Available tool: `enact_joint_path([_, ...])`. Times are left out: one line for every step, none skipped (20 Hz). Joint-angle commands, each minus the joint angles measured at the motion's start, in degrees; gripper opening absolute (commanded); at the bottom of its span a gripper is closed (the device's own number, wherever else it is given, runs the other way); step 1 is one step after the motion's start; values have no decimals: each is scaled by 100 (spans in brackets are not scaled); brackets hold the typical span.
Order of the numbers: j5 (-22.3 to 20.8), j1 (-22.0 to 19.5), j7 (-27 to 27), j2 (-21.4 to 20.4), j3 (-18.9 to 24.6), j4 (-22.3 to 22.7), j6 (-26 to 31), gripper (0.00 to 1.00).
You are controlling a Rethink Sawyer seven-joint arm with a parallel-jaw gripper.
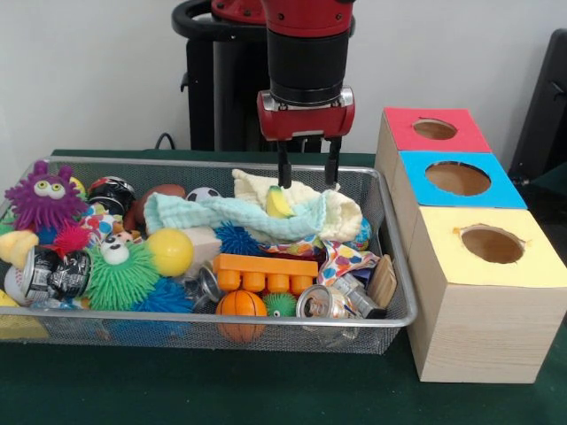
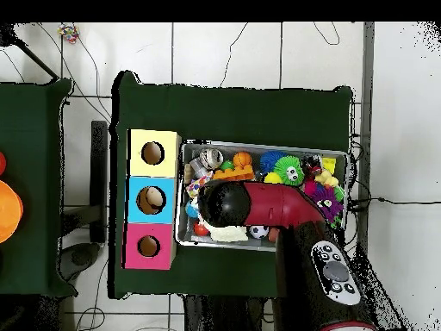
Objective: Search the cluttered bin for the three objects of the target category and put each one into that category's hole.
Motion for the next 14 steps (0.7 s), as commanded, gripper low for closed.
enact_joint_path([271, -150, 541, 166, 61, -437, 691, 100])
enact_joint_path([267, -157, 531, 179, 54, -457, 689, 100])
enact_joint_path([261, -166, 518, 177, 48, -454, 675, 100])
enact_joint_path([255, -161, 520, 170, 33, -451, 680, 100])
enact_joint_path([243, -146, 533, 147, 3, -445, 677, 100])
enact_joint_path([235, -117, 590, 111, -57, -431, 674, 100])
enact_joint_path([236, -106, 616, 73, -85, -398, 656, 100])
enact_joint_path([243, -107, 623, 48, -93, -362, 645, 100])
enact_joint_path([275, -114, 636, 34, -89, -328, 676, 100])
enact_joint_path([317, -111, 662, 34, -101, -316, 763, 100])
enact_joint_path([336, -107, 662, 39, -105, -332, 819, 100])
enact_joint_path([357, -126, 632, 42, -84, -343, 835, 100])
enact_joint_path([361, -132, 607, 57, -81, -375, 863, 100])
enact_joint_path([368, -142, 584, 67, -78, -389, 879, 100])
